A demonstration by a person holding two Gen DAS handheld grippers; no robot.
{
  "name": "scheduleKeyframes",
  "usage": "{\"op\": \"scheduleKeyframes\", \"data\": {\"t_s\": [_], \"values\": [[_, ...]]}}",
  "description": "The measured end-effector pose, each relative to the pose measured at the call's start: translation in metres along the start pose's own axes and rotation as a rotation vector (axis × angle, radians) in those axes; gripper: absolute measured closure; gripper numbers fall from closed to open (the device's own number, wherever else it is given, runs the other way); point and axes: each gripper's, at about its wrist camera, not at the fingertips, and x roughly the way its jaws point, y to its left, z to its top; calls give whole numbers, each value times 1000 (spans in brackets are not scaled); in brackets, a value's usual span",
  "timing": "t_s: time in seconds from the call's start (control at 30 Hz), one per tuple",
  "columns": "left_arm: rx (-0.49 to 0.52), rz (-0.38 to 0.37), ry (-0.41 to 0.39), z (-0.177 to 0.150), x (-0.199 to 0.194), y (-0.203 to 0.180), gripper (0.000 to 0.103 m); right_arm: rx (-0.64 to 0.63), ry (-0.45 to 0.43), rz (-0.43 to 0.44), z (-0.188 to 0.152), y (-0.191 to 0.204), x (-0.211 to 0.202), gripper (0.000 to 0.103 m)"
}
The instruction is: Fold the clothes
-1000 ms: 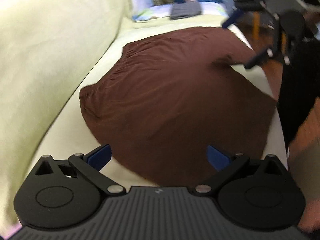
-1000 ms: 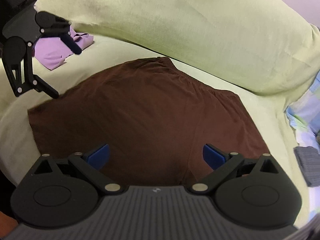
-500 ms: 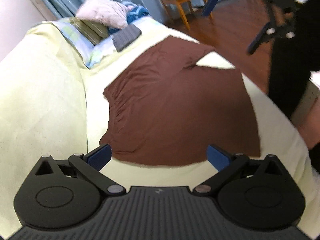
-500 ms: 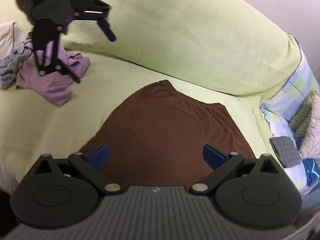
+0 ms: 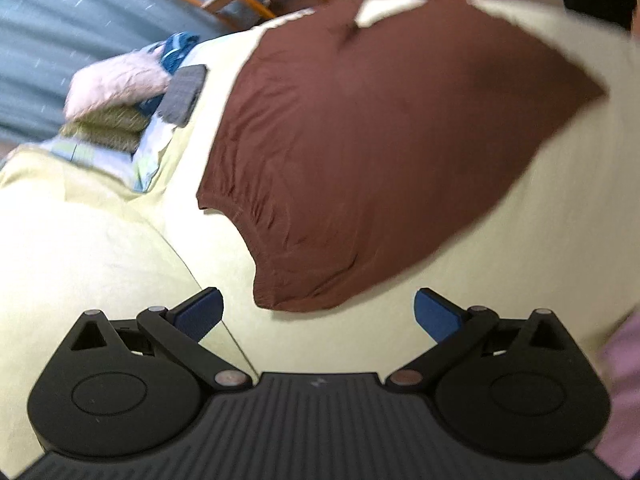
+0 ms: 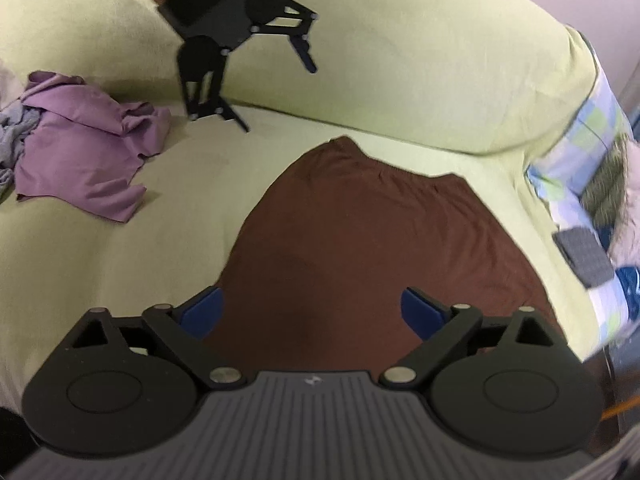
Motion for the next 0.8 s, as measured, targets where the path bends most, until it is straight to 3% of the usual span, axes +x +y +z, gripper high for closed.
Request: {"op": "scheduleKeyframes", "data": {"t_s": [0.23,0.53,0.67,0.8], "values": [[215,50,-67,-32,53,-5,1,118,38,-78,-8,50,23,21],[491,130,-169,-69,114,5,7,195,78,-108,-19,64,47,21],[582,139,-215,-74,130,3,9,223,87,-130,-22,63,55,21],[588,119,-242,-67,137,9,9,222,109,-148,-24,66,63,21]]}}
